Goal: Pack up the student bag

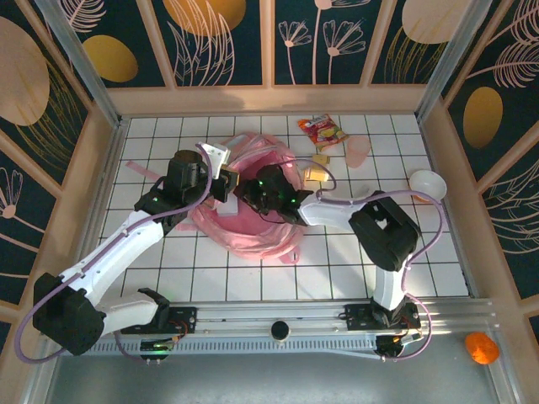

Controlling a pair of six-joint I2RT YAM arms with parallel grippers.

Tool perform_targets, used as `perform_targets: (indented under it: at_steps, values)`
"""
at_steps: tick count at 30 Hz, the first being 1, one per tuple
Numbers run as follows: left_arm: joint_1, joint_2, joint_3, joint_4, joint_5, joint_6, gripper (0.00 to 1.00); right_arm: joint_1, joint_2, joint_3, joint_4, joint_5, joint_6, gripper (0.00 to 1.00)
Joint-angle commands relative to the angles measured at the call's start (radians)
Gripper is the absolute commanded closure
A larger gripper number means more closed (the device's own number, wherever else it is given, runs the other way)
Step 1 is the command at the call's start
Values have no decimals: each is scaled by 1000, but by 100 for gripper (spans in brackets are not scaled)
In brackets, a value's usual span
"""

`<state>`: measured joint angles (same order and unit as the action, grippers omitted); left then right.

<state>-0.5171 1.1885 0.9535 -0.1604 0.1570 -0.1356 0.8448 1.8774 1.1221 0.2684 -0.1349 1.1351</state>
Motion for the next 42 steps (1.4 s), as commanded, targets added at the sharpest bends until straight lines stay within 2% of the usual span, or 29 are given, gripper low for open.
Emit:
perform_targets:
  at_steps: [1,10,14,21,24,27,31,35,38,42]
  values:
    - [0,-50,27,217,54,1,100,-4,61,49,-21,32,-87,58]
    - [0,-52,31,218,62,9,100,1,146,53,223,-97,-130,71]
    - [1,-47,33,221,69,7,100,0,188,92,244,-139,-169,74]
    - [0,-46,29,225,52,5,100,-3,192,112,220,-143,-185,72]
    - [1,-48,25,221,37,5,100,-3,120,67,187,-111,-186,65]
    - [0,-49,25,211,24,12,100,0,8,-5,155,-79,-200,64]
    - [1,-50,24,196,13,23,100,4,-159,-69,9,-32,-246,64]
    - [0,-52,25,188,8,31,100,-18,-294,-57,-273,-7,-308,64]
    - [0,-49,32,173,22,39,100,-80,-355,-9,-496,-39,-370,63]
    - [0,-55,34,166,13,44,100,-219,-389,74,-797,-73,-447,59]
